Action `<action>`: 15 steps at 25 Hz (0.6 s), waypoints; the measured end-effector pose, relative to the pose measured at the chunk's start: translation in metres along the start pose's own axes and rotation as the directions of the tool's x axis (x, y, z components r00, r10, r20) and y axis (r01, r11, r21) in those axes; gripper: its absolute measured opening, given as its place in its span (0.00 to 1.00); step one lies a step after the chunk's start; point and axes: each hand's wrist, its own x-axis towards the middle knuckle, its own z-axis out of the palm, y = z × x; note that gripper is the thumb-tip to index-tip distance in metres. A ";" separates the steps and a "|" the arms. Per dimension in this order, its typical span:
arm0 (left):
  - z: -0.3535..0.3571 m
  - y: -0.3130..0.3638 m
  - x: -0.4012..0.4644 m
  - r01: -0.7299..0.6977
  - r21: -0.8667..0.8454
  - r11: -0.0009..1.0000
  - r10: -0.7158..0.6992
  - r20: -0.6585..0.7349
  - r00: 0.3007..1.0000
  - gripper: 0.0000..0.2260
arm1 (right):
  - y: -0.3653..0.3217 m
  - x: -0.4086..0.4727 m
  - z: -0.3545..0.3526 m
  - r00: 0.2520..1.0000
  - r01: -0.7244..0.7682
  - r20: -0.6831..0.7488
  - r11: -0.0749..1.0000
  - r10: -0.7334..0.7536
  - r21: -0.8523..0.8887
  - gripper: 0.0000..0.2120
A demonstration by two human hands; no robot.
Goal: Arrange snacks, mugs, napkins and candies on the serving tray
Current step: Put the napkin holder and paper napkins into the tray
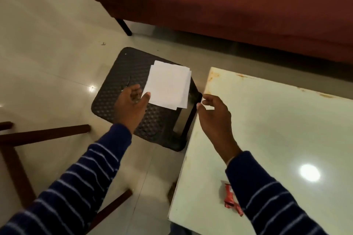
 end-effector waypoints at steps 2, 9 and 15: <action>0.005 0.000 0.027 0.039 0.047 0.998 -0.042 0.062 0.997 0.27 | -0.010 0.025 0.021 0.998 -0.057 0.025 0.998 0.057 -0.033 0.19; 0.030 -0.004 0.071 0.026 0.250 0.968 -0.076 0.191 0.979 0.35 | -0.021 0.074 0.077 0.956 -0.254 0.168 0.966 0.242 0.055 0.25; 0.038 -0.003 0.063 0.383 -0.122 0.916 -0.325 0.335 0.885 0.18 | -0.018 0.064 0.083 0.947 -0.321 0.028 0.939 0.320 0.121 0.23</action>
